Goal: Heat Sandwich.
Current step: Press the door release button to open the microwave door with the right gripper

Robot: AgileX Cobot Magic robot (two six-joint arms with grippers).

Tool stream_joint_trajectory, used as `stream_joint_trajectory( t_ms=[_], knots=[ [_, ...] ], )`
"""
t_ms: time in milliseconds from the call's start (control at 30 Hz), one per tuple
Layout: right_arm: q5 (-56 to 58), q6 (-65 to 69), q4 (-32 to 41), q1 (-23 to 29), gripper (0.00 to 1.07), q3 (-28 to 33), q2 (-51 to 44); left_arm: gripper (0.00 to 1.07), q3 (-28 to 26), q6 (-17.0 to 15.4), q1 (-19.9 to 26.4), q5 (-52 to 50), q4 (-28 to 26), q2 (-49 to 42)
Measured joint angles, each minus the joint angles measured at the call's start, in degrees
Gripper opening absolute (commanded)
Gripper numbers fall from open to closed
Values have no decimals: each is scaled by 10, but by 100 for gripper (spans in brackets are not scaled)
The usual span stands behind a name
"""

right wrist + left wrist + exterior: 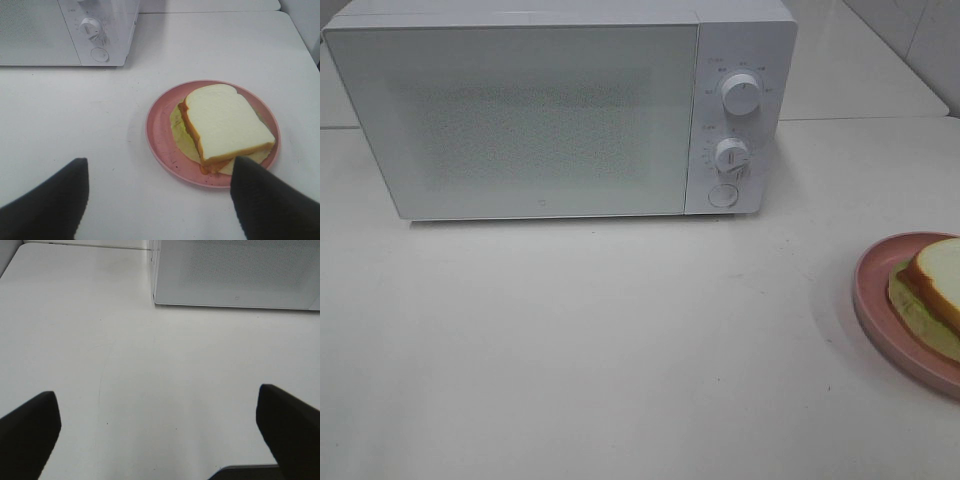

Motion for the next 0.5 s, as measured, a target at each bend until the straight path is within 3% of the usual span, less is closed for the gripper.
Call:
stream_joint_trajectory(
  t_ms=[500],
  knots=[
    [0,0,0,0,75,0,0,100,0,0,0,0,0,0]
  ],
)
